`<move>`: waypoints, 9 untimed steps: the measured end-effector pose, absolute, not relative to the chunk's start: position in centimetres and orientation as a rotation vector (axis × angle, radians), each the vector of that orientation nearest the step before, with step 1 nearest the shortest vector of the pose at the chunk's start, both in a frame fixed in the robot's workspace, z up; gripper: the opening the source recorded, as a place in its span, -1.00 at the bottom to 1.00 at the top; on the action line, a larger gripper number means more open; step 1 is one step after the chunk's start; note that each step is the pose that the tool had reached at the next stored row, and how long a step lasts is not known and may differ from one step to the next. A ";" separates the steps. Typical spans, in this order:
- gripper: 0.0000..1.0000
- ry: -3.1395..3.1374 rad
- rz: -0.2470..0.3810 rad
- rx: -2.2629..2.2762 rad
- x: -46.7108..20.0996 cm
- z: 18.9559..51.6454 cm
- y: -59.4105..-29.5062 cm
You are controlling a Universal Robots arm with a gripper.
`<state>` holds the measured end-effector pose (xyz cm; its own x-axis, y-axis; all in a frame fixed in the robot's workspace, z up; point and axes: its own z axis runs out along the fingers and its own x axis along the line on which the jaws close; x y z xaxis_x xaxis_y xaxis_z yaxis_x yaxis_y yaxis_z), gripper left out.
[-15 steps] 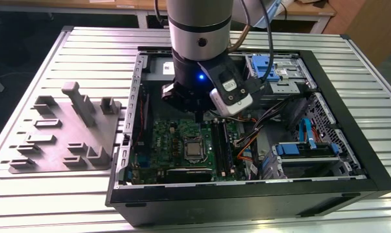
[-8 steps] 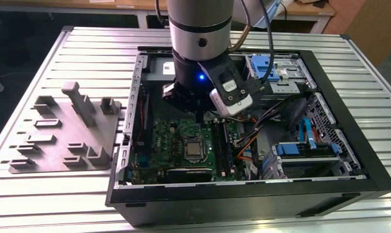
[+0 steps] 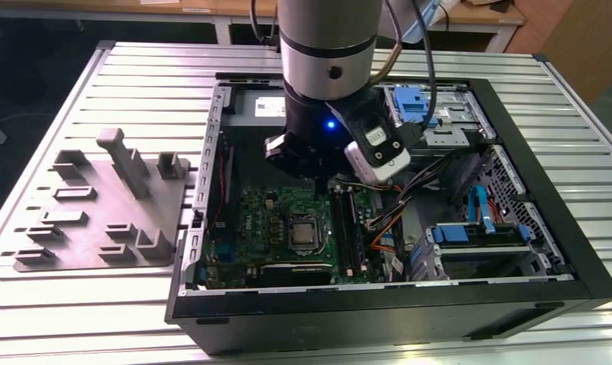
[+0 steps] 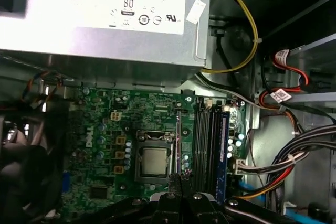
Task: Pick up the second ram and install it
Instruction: 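Insert the second ram into the second slot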
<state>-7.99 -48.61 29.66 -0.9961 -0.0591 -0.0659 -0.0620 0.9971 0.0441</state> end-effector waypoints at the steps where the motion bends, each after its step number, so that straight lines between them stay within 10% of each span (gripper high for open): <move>1: -0.77 3.077 0.071 -0.099 -7.8 29.6 -48.6; 9: -0.77 3.088 0.072 -0.102 -5.4 29.1 -48.6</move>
<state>-5.43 -48.61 29.07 -0.9965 -0.0644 -0.0527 -0.0668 0.9968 0.0449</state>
